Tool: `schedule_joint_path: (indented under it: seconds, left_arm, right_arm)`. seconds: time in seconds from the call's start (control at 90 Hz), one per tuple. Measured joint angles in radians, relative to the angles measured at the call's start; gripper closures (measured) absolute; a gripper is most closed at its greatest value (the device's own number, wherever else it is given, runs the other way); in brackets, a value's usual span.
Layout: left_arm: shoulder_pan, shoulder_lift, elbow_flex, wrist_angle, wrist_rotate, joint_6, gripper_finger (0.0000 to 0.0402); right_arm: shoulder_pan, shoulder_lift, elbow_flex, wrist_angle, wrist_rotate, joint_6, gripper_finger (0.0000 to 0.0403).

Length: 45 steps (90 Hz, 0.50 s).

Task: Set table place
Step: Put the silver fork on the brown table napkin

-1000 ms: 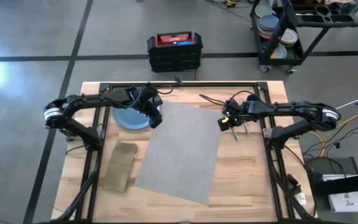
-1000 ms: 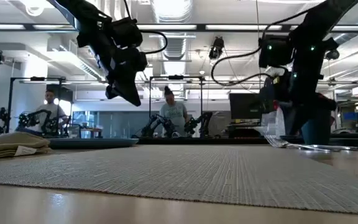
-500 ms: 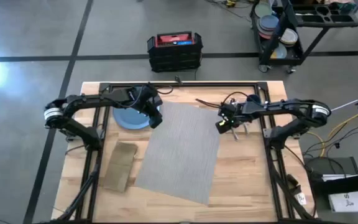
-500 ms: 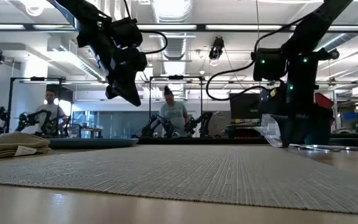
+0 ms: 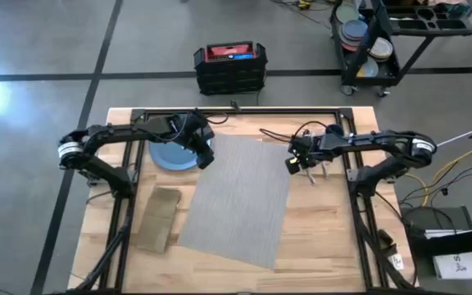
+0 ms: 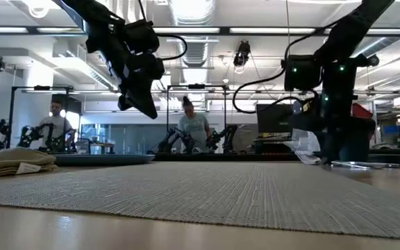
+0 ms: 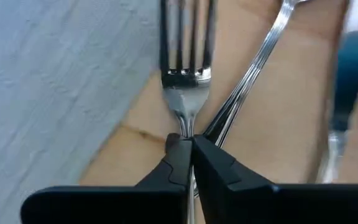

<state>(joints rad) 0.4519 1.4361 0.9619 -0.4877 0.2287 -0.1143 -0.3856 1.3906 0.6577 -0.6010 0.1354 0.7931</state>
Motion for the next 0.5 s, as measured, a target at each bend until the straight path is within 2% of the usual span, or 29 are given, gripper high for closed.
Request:
schedule_joint_path:
  seconds: [0.344,0.5]
  left_arm:
    - [0.000,0.000,0.000,0.001,0.000,0.000,0.0402]
    - [0.000,0.000,-0.001,0.002,0.000,0.005,0.0402]
  right_arm:
    - [0.019,-0.126,0.045,-0.014,0.010,0.004,0.0403]
    - [0.019,-0.095,0.044,-0.046,0.009,-0.123,0.0393]
